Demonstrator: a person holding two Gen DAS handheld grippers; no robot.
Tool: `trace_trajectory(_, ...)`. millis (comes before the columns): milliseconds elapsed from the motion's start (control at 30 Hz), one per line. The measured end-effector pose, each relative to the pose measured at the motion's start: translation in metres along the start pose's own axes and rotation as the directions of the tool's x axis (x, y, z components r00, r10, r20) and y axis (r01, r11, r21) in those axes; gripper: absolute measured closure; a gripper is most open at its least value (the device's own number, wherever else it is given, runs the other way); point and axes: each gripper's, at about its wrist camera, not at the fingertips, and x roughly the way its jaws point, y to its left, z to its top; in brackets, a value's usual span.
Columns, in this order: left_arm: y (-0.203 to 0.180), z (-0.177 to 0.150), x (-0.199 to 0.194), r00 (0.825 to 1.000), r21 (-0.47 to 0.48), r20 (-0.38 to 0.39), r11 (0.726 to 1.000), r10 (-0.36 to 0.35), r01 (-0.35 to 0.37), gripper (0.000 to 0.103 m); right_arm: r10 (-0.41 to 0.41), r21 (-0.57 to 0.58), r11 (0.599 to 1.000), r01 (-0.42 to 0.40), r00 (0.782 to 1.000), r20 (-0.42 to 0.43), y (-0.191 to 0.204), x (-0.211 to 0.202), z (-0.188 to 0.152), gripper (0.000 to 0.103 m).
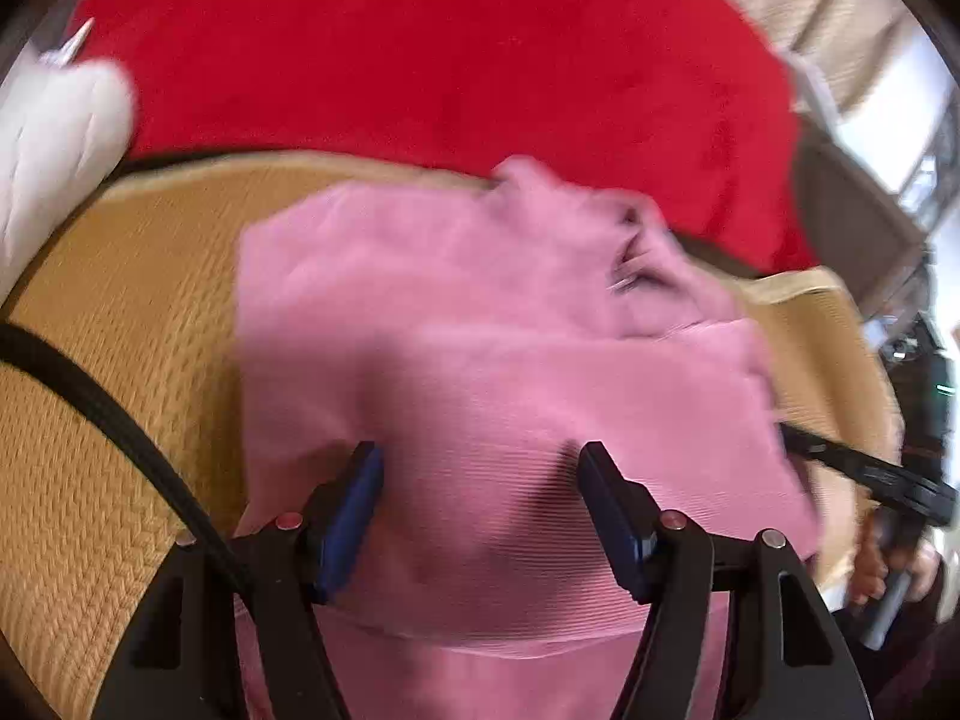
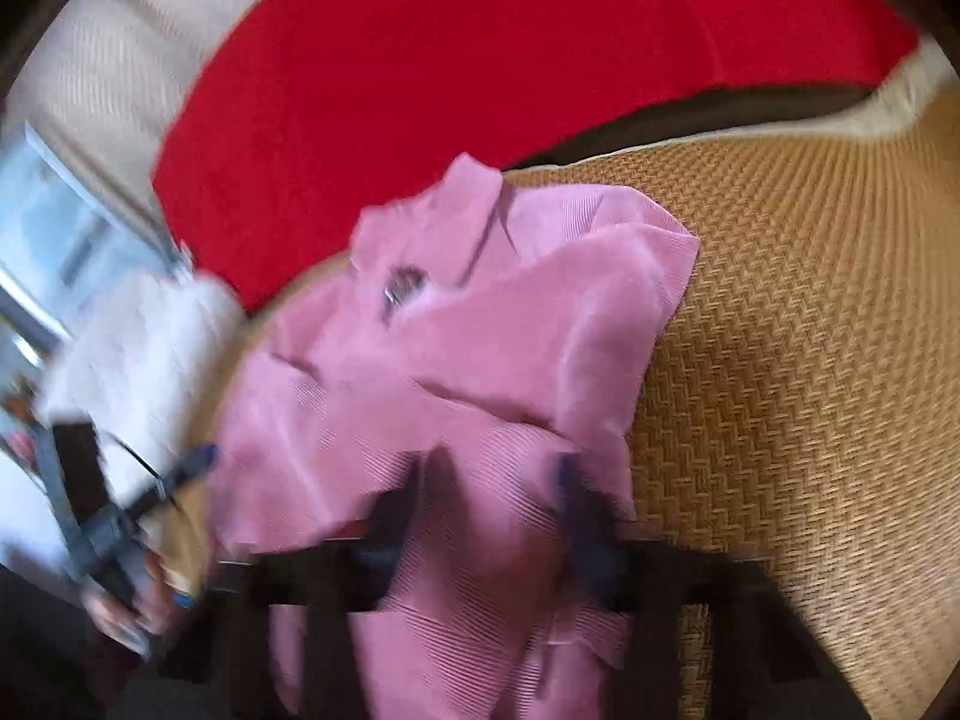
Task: Fold large clothes
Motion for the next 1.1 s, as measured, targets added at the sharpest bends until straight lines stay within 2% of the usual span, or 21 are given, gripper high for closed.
trace_trajectory(33,-0.001,0.0,0.001,1.0,0.005,0.0,1.0,0.007,-0.007,0.035,-0.032,-0.035,0.999,0.032,0.999,0.022,0.007,0.0,-0.001,0.081)
trace_trajectory(167,-0.014,0.002,-0.001,0.995,0.08,0.047,0.993,0.085,-0.089,0.035,-0.049,-0.062,0.996,0.056,0.992,0.116,0.02,-0.01,0.003,0.083)
trace_trajectory(233,-0.011,0.002,0.005,0.994,0.082,0.028,0.991,0.107,-0.109,0.035,-0.076,-0.051,0.995,0.085,0.986,0.146,0.02,-0.008,0.007,0.083)
trace_trajectory(300,-0.008,0.002,0.015,0.993,0.077,-0.001,0.99,0.12,-0.119,0.034,-0.121,-0.045,0.991,0.126,0.988,0.099,0.017,0.008,0.011,0.083)
trace_trajectory(333,-0.009,0.001,0.016,0.992,0.081,0.001,0.989,0.123,-0.122,0.034,-0.136,-0.017,0.991,0.136,0.99,0.032,0.009,0.023,0.011,0.082)
trace_trajectory(433,-0.009,0.002,0.015,0.992,0.085,0.008,0.988,0.13,-0.13,0.034,-0.076,0.064,0.995,0.074,0.997,0.023,-0.002,0.018,0.015,0.082)
trace_trajectory(467,-0.008,0.002,0.014,0.992,0.08,0.01,0.989,0.127,-0.128,0.034,-0.032,0.092,0.995,0.03,0.999,0.015,-0.008,0.012,0.018,0.081)
trace_trajectory(533,-0.008,0.003,0.009,0.992,0.068,0.019,0.99,0.121,-0.122,0.034,0.026,0.157,0.987,-0.032,0.999,0.045,-0.02,0.001,0.02,0.078)
trace_trajectory(567,-0.006,0.001,0.001,0.992,0.063,0.027,0.99,0.123,-0.125,0.034,0.046,0.189,0.98,-0.059,0.996,0.073,-0.027,-0.005,0.02,0.073)
trace_trajectory(600,-0.004,0.002,-0.005,0.99,0.052,0.042,0.99,0.132,-0.134,0.034,0.055,0.214,0.974,-0.074,0.994,0.094,-0.034,-0.011,0.021,0.05)
trace_trajectory(633,-0.001,0.003,-0.009,0.988,0.041,0.053,0.989,0.142,-0.144,0.034,0.05,0.229,0.971,-0.073,0.993,0.107,-0.038,-0.015,0.021,0.021)
trace_trajectory(667,0.003,0.003,-0.012,0.986,0.028,0.064,0.988,0.153,-0.155,0.034,0.037,0.243,0.967,-0.071,0.99,0.139,-0.043,-0.023,0.021,0.018)
trace_trajectory(733,0.014,0.005,-0.017,0.983,-0.018,0.079,0.986,0.164,-0.163,0.033,0.035,0.234,0.969,-0.079,0.982,0.187,-0.049,-0.032,0.019,0.018)
trace_trajectory(800,0.026,0.005,-0.013,0.984,-0.069,0.058,0.984,0.168,-0.164,0.028,0.028,0.219,0.973,-0.068,0.984,0.178,-0.051,-0.032,0.019,0.018)
trace_trajectory(900,0.042,0.004,-0.003,0.987,-0.148,0.018,0.977,0.158,-0.154,0.028,0.021,0.2,0.979,-0.051,0.988,0.15,-0.047,-0.02,0.018,0.019)
trace_trajectory(967,0.046,0.004,0.0,0.985,-0.165,0.019,0.972,0.172,-0.167,0.028,0.015,0.14,0.99,-0.035,0.99,0.143,-0.034,-0.011,0.017,0.02)
trace_trajectory(1033,0.044,0.002,0.007,0.964,-0.145,0.014,0.954,0.266,-0.261,0.028,-0.02,0.045,0.999,0.014,0.99,0.139,-0.014,-0.004,0.012,0.032)
trace_trajectory(1100,0.033,0.001,0.015,0.939,-0.073,0.022,0.938,0.342,-0.34,0.028,-0.091,-0.055,0.994,0.096,0.991,0.098,0.005,0.011,0.006,0.039)
